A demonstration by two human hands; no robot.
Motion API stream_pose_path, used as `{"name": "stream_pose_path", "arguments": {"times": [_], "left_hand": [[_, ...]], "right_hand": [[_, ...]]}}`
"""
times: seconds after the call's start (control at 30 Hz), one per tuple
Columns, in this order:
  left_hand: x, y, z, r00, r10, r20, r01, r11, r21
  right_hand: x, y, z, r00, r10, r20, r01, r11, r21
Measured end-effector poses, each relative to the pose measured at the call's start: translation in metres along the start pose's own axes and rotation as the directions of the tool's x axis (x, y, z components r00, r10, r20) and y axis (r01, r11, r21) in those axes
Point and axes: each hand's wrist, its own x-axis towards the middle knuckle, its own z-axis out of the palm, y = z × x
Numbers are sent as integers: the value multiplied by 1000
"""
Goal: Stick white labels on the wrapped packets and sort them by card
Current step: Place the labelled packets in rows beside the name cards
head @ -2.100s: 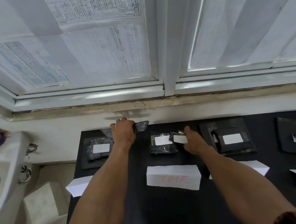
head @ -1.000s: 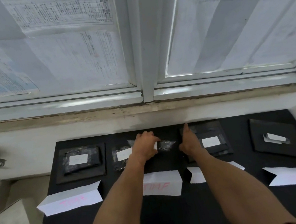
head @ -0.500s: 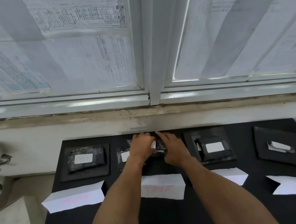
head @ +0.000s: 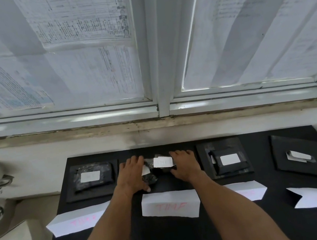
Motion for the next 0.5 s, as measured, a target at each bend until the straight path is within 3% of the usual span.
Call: {"name": "stream_pose_path", "arguments": {"times": [0.3, 0.5], "left_hand": [[4, -12, 11, 991, -59, 120, 43, 990, 134], [-1, -21, 6, 992, -2, 126, 6, 1000, -29]], "right_hand": [[14, -15, 11, 994, 106, 24, -106, 994, -32], [18, -15, 10, 990, 133, 36, -130, 988, -83]]}}
